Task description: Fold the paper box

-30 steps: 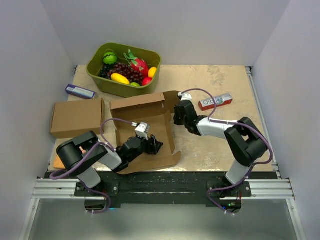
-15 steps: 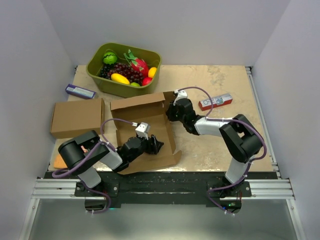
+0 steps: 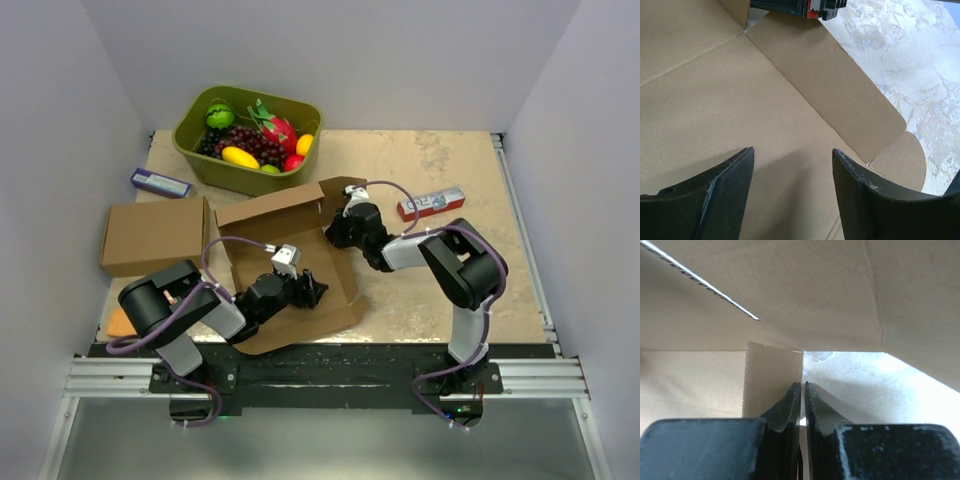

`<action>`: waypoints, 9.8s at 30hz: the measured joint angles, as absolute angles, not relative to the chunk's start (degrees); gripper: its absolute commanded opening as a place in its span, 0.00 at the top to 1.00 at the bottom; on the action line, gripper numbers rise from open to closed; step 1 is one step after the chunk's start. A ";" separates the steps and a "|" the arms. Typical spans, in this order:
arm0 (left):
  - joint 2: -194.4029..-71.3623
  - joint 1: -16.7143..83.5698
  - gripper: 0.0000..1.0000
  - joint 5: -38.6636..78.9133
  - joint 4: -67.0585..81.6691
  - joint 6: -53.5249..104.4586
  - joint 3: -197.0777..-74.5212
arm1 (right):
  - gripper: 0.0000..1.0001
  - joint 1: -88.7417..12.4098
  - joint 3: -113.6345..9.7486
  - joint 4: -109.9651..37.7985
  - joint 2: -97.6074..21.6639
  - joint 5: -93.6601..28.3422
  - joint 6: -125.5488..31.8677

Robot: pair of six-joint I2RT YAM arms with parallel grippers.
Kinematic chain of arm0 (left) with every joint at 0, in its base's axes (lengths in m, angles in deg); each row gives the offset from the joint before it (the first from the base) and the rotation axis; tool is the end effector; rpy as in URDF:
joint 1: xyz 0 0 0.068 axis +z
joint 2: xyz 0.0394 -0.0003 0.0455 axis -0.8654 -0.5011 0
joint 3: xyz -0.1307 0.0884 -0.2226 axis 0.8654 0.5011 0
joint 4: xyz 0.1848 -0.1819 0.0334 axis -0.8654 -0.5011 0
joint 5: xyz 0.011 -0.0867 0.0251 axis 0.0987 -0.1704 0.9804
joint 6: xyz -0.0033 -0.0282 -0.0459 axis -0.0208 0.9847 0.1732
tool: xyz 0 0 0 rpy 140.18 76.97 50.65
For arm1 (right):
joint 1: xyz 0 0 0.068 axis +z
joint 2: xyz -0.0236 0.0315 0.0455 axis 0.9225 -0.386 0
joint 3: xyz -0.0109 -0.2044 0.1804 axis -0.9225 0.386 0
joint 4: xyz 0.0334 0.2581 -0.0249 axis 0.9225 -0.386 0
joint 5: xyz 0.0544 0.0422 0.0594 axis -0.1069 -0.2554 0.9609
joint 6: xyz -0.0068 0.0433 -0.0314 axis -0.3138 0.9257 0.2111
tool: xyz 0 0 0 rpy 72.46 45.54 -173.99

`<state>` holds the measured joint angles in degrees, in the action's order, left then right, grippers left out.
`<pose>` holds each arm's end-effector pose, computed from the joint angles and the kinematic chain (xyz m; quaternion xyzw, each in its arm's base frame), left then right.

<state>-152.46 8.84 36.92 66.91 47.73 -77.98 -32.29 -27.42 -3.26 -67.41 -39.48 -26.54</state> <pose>0.1582 -0.1877 0.1091 0.0789 0.8088 -0.3467 0.4685 0.3161 0.2220 0.1303 -0.0624 0.8512 0.2741 0.4433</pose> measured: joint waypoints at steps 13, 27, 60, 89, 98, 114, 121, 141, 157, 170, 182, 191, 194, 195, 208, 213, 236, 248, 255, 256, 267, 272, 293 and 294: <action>-152.35 8.84 0.32 36.72 66.78 47.45 -77.98 | 0.48 -32.44 -19.07 -11.02 -50.89 -42.30 -28.20; -152.35 8.84 0.32 36.51 66.87 47.16 -77.87 | 0.53 -38.39 -15.18 -19.39 -34.45 -38.72 -32.90; -152.00 8.84 0.32 36.51 66.67 47.21 -77.61 | 0.84 -21.36 -4.23 -20.33 -33.47 -41.08 -24.66; -149.66 8.92 0.33 38.08 66.91 47.36 -74.96 | 0.60 -12.88 -4.12 -21.10 -32.92 -49.27 -15.50; -148.46 8.90 0.30 36.22 67.24 47.47 -73.83 | 0.55 -12.92 0.29 -22.01 -20.75 -54.39 -10.04; -136.13 6.32 0.17 33.14 56.49 44.63 -74.02 | 0.39 -14.28 0.69 -30.17 -15.72 -61.16 -8.44; -135.43 6.10 0.17 29.21 52.29 40.15 -76.19 | 0.38 -14.43 -1.83 -32.70 -14.36 -61.88 -10.91; -138.90 5.78 0.50 28.24 51.88 43.49 -77.83 | 0.41 -14.50 -5.76 -38.08 -13.84 -62.36 -14.98; -136.74 5.78 0.61 30.19 53.65 46.71 -75.82 | 0.34 -14.48 -24.12 -55.45 -10.21 -68.07 -23.07; -136.57 5.78 0.61 30.78 53.78 47.38 -75.42 | 0.33 -17.12 -26.74 -63.06 -15.89 -76.79 -25.97; -135.87 5.78 0.59 31.46 53.71 47.38 -74.96 | 0.76 -21.62 -24.27 -57.57 -23.04 -73.71 -31.63; -134.90 5.78 0.55 33.58 52.01 46.97 -74.96 | 0.81 -22.02 -24.27 -57.36 -23.61 -73.71 -33.78; -133.42 5.78 0.54 35.28 49.87 45.57 -75.03 | 0.82 -22.04 -24.27 -57.36 -23.59 -73.64 -33.95; -132.94 5.78 0.53 35.92 49.12 44.89 -75.07 | 0.82 -22.04 -24.27 -57.36 -23.57 -73.60 -34.06; -133.59 5.71 0.55 41.10 39.88 38.77 -79.44 | 0.85 -22.37 -24.27 -57.31 -23.59 -72.13 -34.30; -134.86 5.41 0.58 42.58 37.78 38.22 -80.78 | 0.85 -22.39 -24.30 -57.29 -23.61 -71.94 -34.48; -140.87 6.45 1.00 35.63 42.43 43.51 -82.53 | 0.32 -28.86 -25.04 -55.39 -22.28 -62.89 -36.51; -143.43 9.58 1.00 30.65 45.28 46.51 -82.98 | 0.28 -32.99 -25.30 -56.35 -11.83 -55.72 -34.10; -143.78 10.00 1.00 29.80 45.82 47.36 -82.98 | 0.37 -40.44 -23.84 -56.42 -12.81 -55.70 -33.12; -143.82 10.00 1.00 29.60 45.87 47.36 -82.98 | 0.39 -40.53 -23.27 -55.94 -14.04 -55.48 -33.23; -145.48 10.39 1.00 28.03 48.05 47.86 -83.07 | 0.41 -40.51 -15.36 -47.59 -22.54 -42.74 -35.46; -146.66 10.41 1.00 27.33 49.06 48.32 -83.55 | 0.41 -39.92 -13.24 -40.85 -24.20 -37.23 -35.81; -148.08 10.78 1.00 25.82 50.83 49.28 -83.79 | 0.08 -32.79 -10.53 -17.51 -32.40 -32.97 -39.66; -148.15 10.85 1.00 25.84 50.89 49.28 -83.79 | 0.06 -32.73 -10.48 -16.53 -33.16 -32.97 -40.16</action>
<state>-148.15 10.85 25.84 50.89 49.28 -83.79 -32.73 -10.48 -16.53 -33.16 -32.97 -40.16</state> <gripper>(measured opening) 0.049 0.879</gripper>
